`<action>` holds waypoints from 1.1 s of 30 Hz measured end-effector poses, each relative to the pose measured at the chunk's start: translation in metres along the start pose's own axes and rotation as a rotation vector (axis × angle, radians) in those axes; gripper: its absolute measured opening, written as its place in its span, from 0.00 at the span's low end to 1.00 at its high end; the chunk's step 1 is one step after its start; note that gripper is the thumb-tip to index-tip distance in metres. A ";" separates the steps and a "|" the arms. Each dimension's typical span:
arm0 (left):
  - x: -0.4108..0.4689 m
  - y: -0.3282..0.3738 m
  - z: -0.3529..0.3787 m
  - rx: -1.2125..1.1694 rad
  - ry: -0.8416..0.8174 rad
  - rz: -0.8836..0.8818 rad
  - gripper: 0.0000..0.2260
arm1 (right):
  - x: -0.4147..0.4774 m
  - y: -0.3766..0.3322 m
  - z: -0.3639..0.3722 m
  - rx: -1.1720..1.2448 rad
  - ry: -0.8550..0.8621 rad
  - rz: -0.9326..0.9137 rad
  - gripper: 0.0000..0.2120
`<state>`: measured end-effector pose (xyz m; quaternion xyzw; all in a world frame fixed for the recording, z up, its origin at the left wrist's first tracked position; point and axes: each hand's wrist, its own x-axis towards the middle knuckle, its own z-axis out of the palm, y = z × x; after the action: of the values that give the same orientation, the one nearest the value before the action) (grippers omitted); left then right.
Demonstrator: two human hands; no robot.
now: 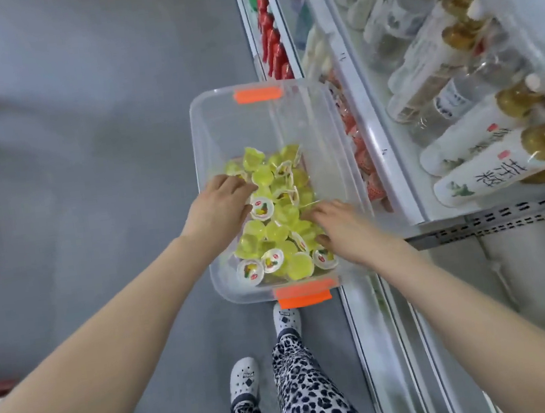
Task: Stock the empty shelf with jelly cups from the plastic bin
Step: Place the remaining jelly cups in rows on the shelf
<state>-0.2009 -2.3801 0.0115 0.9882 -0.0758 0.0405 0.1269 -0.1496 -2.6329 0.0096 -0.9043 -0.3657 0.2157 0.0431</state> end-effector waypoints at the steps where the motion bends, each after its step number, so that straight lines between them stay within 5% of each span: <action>1: 0.002 -0.001 0.004 0.014 -0.007 0.011 0.17 | 0.010 0.002 0.004 -0.004 -0.042 -0.011 0.26; 7: 0.003 -0.007 0.013 0.025 0.030 0.024 0.17 | 0.053 -0.028 0.029 -0.124 -0.222 -0.234 0.27; 11: 0.003 -0.009 0.017 0.034 0.036 0.023 0.16 | 0.067 -0.043 0.047 -0.289 -0.245 -0.420 0.17; 16: 0.003 -0.009 0.020 0.039 0.009 -0.009 0.17 | 0.068 -0.037 0.056 -0.253 -0.267 -0.340 0.28; 21: 0.005 -0.011 0.021 0.064 0.023 0.016 0.16 | 0.071 -0.041 0.052 -0.073 -0.244 -0.286 0.19; 24: 0.005 -0.010 0.019 0.113 0.005 0.016 0.17 | 0.071 -0.030 0.026 0.027 -0.172 -0.132 0.23; 29: 0.020 0.011 0.015 0.321 -0.347 -0.029 0.18 | 0.064 0.000 -0.017 0.061 0.056 0.078 0.31; 33: 0.051 0.024 0.040 0.200 -0.570 -0.211 0.18 | 0.066 0.014 -0.032 0.008 0.201 0.121 0.28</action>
<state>-0.1522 -2.4201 -0.0161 0.9697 -0.0013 -0.2442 0.0063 -0.0849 -2.5953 0.0117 -0.9416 -0.3037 0.1278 0.0700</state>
